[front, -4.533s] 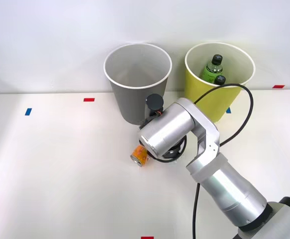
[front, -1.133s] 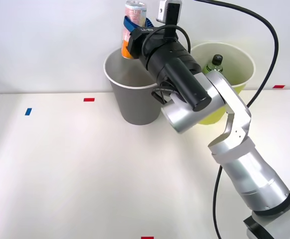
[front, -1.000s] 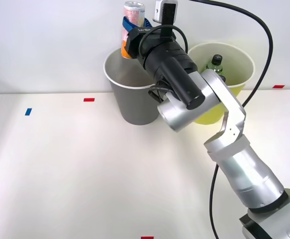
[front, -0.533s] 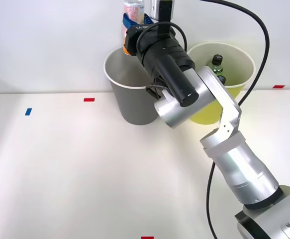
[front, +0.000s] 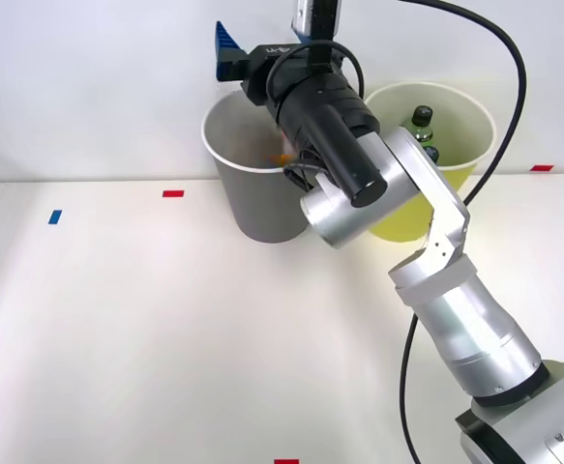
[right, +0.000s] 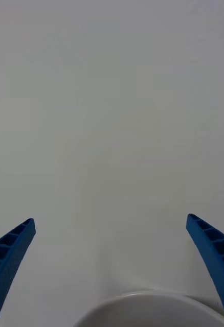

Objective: Put cans in the gray bin, plastic bottles in the light green bin

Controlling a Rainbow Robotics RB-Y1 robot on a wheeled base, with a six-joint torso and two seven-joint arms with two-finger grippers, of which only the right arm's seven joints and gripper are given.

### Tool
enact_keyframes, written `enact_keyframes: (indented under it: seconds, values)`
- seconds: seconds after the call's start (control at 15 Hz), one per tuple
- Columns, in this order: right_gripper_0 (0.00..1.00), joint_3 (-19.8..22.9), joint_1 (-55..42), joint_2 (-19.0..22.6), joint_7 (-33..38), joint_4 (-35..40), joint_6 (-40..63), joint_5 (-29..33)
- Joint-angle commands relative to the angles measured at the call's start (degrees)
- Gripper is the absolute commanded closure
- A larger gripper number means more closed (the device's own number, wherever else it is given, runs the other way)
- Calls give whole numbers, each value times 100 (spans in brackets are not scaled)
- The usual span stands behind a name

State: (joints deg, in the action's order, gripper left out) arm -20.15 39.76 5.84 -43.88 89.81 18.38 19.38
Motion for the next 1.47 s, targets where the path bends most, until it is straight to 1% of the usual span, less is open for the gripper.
enact_keyframes:
  seconds: [0.07, 0.2, 0.27, 0.47, 0.6, 0.67, 0.93, 1.27, 1.47]
  values:
    - [0, 3, -29, 154, 20, 1, -335, 22]
    - [0, 126, -451, 268, 38, 247, -995, -13]
    - [0, 143, -671, 347, 55, 502, -1100, -118]
    - [0, 222, -1436, 488, 73, 1539, -1118, -637]
    - [0, 354, -1980, 506, 99, 2120, -1153, -945]
    - [0, 424, -2209, 514, 99, 2278, -1241, -1006]
    - [0, 750, -3229, 629, 82, 2383, -1926, -1032]
    - [0, 1189, -4564, 1147, 90, 2401, -3034, -1006]
    - [0, 1374, -5127, 1323, 29, 2410, -3280, -971]
